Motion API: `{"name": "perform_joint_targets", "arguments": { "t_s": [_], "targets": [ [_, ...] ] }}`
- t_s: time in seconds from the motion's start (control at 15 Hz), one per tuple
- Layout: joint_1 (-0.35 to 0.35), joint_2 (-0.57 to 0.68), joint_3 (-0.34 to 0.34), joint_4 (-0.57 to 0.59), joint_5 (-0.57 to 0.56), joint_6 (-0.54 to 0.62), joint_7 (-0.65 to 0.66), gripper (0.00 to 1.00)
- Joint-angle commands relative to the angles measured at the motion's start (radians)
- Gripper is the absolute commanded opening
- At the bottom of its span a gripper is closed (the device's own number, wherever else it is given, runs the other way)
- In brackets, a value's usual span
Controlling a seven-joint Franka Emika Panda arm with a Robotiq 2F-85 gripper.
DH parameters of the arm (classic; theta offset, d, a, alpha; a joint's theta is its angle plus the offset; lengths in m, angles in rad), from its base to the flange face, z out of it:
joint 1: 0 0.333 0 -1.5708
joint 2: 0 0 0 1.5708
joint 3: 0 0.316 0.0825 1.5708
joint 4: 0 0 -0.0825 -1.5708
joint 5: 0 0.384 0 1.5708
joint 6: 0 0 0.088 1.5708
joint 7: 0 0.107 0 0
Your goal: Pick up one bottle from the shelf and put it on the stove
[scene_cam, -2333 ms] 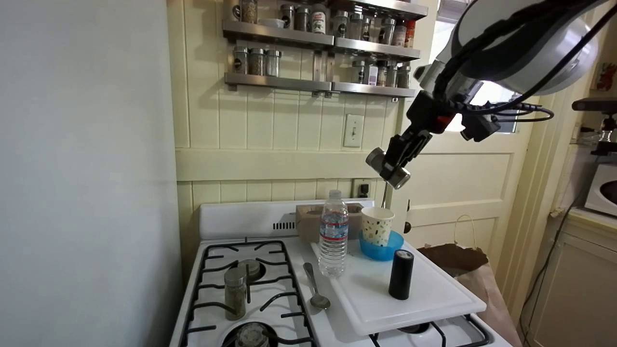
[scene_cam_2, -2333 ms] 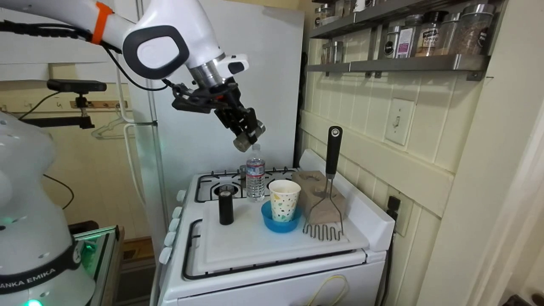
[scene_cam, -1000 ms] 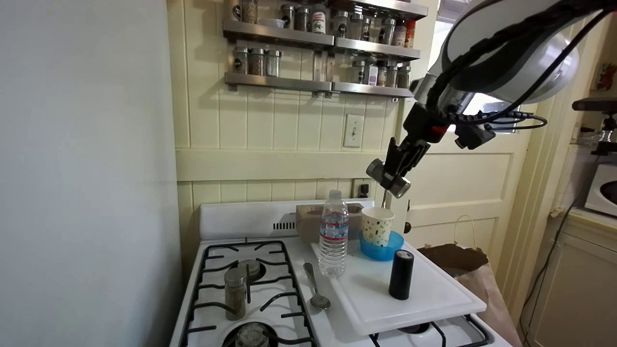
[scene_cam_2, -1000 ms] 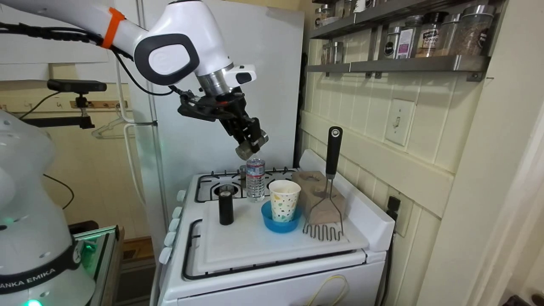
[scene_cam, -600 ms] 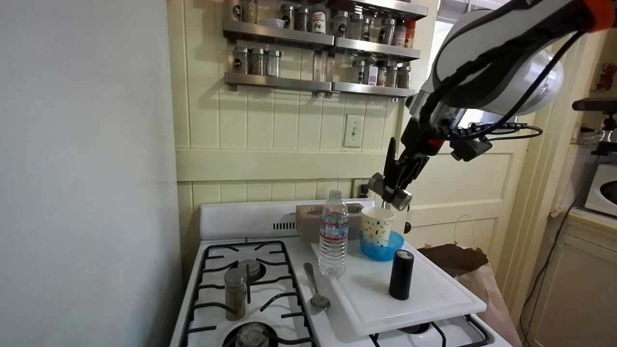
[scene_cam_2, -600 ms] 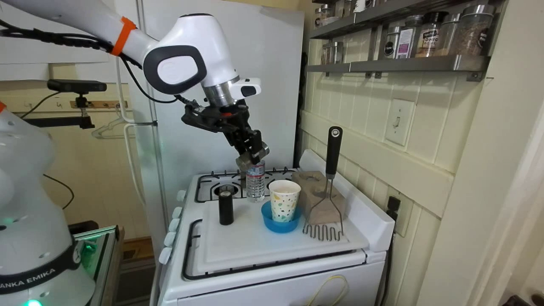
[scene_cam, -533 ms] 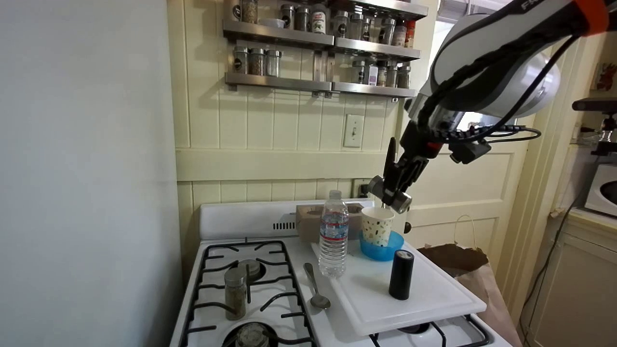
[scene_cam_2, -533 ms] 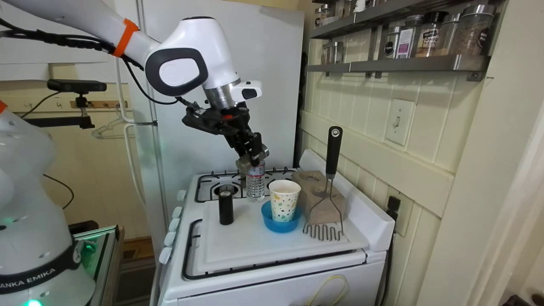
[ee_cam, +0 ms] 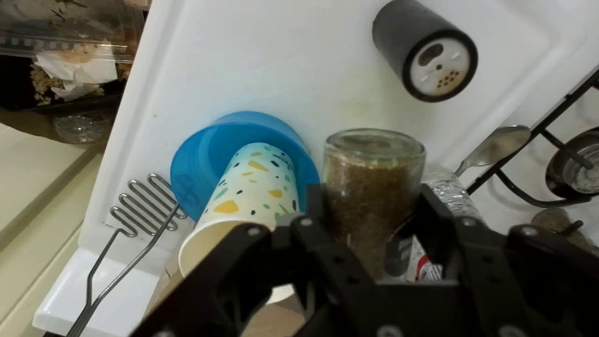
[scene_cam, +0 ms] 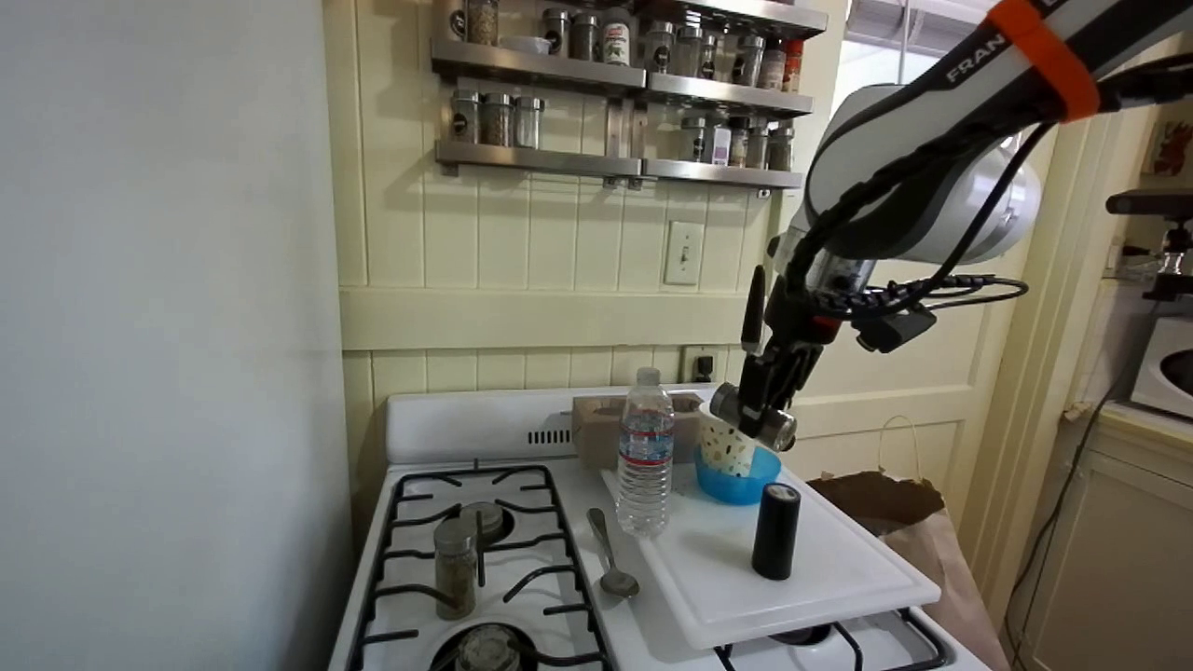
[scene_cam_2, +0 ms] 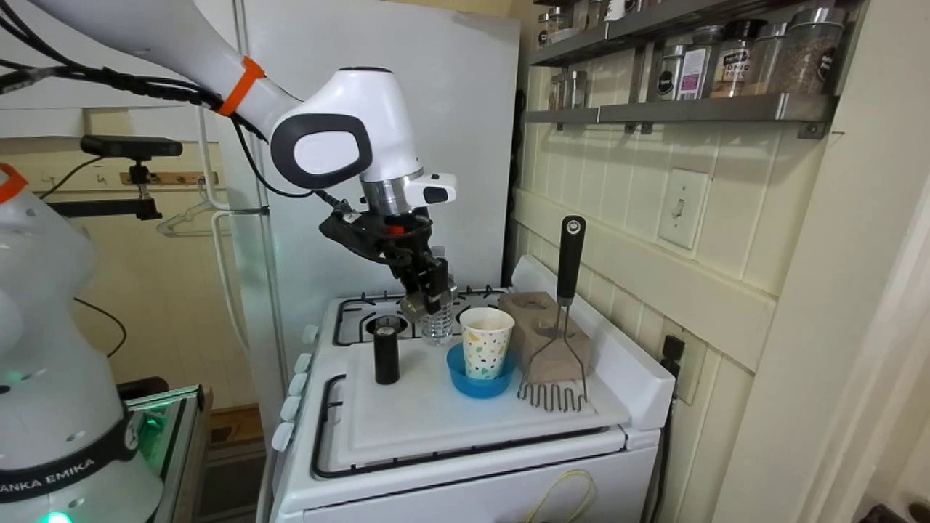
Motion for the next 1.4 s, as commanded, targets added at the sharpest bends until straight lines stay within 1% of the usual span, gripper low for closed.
{"name": "perform_joint_targets", "arguments": {
  "t_s": [0.0, 0.47, 0.87, 1.33],
  "targets": [
    [-0.016, 0.068, 0.018, 0.032, -0.034, 0.003, 0.055, 0.25],
    [-0.026, 0.176, 0.038, 0.096, -0.055, 0.005, 0.096, 0.25],
    [-0.028, 0.254, 0.054, 0.162, -0.099, -0.027, 0.099, 0.25],
    [-0.016, 0.296, 0.088, 0.194, -0.125, -0.059, 0.1, 0.25]
  ]
}}
